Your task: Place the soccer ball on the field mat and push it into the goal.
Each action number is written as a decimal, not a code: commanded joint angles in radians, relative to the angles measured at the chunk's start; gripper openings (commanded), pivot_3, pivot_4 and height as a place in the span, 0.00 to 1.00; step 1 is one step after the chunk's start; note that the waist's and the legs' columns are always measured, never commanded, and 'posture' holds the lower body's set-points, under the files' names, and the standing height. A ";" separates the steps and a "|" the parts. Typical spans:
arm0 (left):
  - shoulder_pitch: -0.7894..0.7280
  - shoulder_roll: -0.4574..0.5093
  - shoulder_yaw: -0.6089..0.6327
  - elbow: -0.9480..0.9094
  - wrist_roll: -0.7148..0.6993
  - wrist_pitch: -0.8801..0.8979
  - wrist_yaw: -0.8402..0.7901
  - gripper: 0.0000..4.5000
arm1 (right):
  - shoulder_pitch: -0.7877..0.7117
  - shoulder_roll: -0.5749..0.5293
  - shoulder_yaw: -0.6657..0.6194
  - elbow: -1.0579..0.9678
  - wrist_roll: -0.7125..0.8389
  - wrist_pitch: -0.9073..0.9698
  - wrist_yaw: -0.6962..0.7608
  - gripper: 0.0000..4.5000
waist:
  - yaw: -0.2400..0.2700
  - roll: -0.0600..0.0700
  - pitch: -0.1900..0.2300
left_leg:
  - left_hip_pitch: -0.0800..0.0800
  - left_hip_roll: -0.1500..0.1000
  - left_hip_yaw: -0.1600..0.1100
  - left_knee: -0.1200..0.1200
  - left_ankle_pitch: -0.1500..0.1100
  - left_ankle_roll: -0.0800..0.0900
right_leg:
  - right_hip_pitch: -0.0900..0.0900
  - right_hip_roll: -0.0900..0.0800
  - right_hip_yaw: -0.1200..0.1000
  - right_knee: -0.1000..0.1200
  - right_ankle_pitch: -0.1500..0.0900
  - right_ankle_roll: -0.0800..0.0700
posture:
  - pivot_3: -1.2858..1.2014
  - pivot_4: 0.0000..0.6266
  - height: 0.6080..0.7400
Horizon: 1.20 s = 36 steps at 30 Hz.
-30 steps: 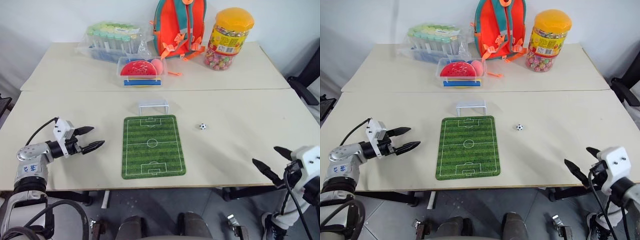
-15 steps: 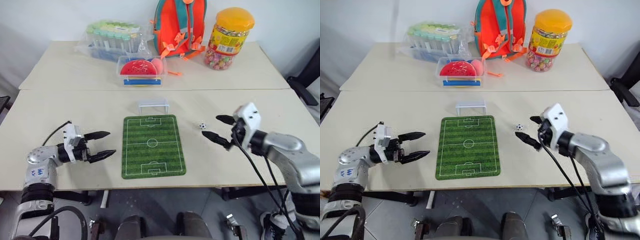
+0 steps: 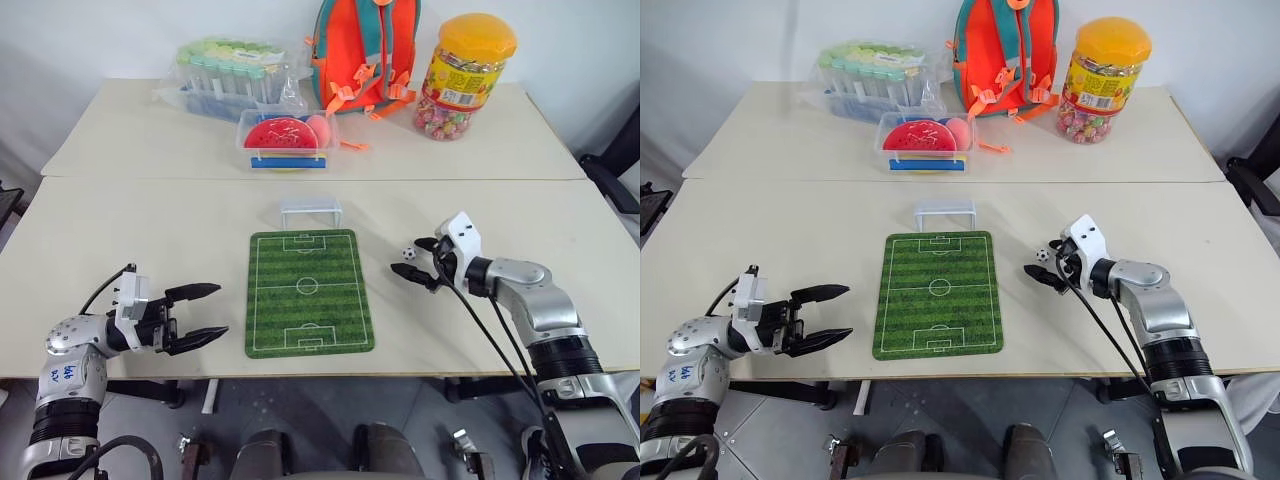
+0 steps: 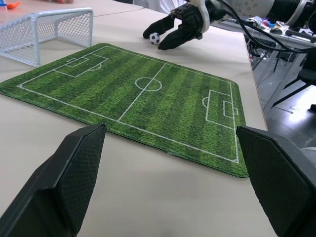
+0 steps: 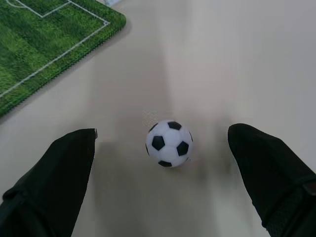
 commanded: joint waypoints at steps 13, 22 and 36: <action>-0.023 -0.010 0.019 0.004 -0.041 -0.020 -0.030 1.00 | 0.058 0.003 -0.066 -0.244 0.050 0.051 0.005 0.19 | 0.002 0.000 0.000 | 0.000 0.002 0.000 0.000 0.000 0.000 | 0.000 0.000 0.000 0.000 0.000 0.000 | 0.52 0.24 1.00; -0.054 -0.001 -0.045 0.081 0.002 -0.110 -0.147 1.00 | 0.038 0.079 0.182 -0.731 0.120 0.296 0.027 0.19 | -0.005 0.000 0.000 | 0.000 0.003 0.000 0.000 0.000 -0.001 | -0.001 0.002 -0.001 0.000 0.000 0.000 | 0.52 0.24 1.00; -0.007 0.032 -0.062 0.072 -0.035 -0.139 -0.154 1.00 | 0.044 0.120 0.451 -0.610 -0.029 0.223 0.080 0.19 | 0.001 0.000 0.000 | -0.010 0.000 -0.006 0.013 -0.003 0.002 | -0.001 0.000 -0.006 0.001 0.000 0.000 | 0.52 0.24 1.00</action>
